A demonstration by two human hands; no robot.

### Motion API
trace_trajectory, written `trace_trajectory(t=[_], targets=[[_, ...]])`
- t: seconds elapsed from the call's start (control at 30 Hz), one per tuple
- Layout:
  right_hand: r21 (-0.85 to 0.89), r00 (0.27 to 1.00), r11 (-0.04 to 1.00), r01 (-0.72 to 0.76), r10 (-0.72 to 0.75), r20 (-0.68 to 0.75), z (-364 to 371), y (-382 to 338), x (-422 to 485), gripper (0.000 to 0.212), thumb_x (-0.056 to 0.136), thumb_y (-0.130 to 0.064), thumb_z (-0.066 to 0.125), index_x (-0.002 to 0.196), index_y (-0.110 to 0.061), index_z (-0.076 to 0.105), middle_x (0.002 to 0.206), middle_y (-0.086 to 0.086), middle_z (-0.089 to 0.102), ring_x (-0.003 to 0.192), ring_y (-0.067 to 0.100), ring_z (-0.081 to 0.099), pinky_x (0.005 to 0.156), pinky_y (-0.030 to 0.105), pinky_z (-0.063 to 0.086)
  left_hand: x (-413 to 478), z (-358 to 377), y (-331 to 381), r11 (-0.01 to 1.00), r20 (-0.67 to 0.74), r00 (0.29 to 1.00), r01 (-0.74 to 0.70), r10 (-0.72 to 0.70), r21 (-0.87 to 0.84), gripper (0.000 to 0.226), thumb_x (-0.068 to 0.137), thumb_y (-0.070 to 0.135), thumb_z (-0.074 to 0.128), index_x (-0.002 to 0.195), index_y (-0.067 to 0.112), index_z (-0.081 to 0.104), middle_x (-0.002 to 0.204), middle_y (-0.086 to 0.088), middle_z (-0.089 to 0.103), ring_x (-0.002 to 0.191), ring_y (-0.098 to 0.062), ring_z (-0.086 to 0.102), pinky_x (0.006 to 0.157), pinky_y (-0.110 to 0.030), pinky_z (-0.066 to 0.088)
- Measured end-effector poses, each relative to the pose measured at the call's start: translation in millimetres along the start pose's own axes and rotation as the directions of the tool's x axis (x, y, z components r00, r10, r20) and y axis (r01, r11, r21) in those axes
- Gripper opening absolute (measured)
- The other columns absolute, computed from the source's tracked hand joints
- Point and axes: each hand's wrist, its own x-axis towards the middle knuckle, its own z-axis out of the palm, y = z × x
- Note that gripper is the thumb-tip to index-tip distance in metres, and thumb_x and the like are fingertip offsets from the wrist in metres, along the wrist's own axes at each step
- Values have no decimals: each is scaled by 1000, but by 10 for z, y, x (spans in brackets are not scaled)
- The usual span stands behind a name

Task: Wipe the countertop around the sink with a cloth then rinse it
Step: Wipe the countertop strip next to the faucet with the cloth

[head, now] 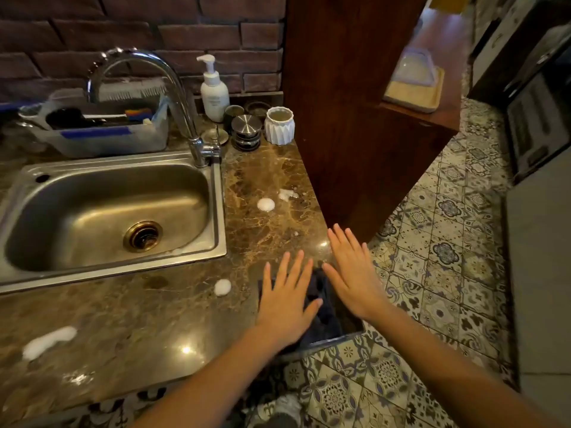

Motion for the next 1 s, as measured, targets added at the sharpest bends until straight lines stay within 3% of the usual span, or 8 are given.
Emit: trace_trajectory(t=[0.07,0.17,0.2,0.47,0.6,0.73,0.83,1.0], targets=[[-17,1000,1000,-2,2,10,44,66,-5,64,91,-59,5,146,-31,-11,157,-10,-12,145,11,-15,116,37,-6,25,212,139,1000,77,997,20,-20,-6,79,85,62,10,153,22,11,161,0,1,145,-26,-12,114,-52,-12],[-13,998,1000,-22,22,52,215,213,-23,70,87,-69,-5,146,-31,-12,156,-11,-13,145,11,-16,116,37,-7,-43,614,207,998,153,987,40,-45,37,72,86,62,26,145,24,39,155,-1,28,145,-29,11,111,-56,8],[-9,998,1000,-28,28,61,255,256,-9,73,85,-70,-9,146,-31,-13,156,-11,-14,145,11,-17,116,37,-8,-61,716,171,998,176,983,41,-47,38,69,86,63,29,143,26,41,153,0,33,144,-29,13,109,-58,8],[-114,986,993,22,-3,165,609,398,219,70,89,-62,-6,149,-26,-11,156,-7,-17,143,14,-20,114,40,-11,130,781,-366,988,70,988,131,-137,86,68,90,65,25,149,32,29,157,2,26,146,-27,11,108,-62,-1],[-161,988,987,0,25,155,890,468,317,70,92,-59,-10,152,-25,1,158,-4,-6,146,19,-10,118,51,5,200,770,-473,983,59,982,176,-179,57,68,89,63,31,148,31,31,158,2,24,146,-25,9,109,-62,0],[-191,990,979,-76,96,98,1015,437,325,60,100,-49,11,153,-21,15,160,1,12,147,22,6,114,48,6,245,785,-454,974,27,975,217,-219,65,68,88,60,33,148,29,31,158,0,24,146,-26,13,109,-63,7],[-223,993,972,-77,95,68,1034,370,376,61,95,-40,28,149,-12,28,155,11,28,143,30,24,112,50,13,283,793,-454,965,12,967,253,-255,64,68,88,58,33,149,28,29,159,-1,20,147,-26,10,109,-65,9],[-224,995,974,19,3,99,1050,392,369,58,97,-36,25,152,-19,21,159,7,17,147,26,13,113,50,11,364,806,-453,959,-27,960,279,-278,41,69,87,58,36,149,27,31,159,-2,20,147,-25,12,110,-63,7]])
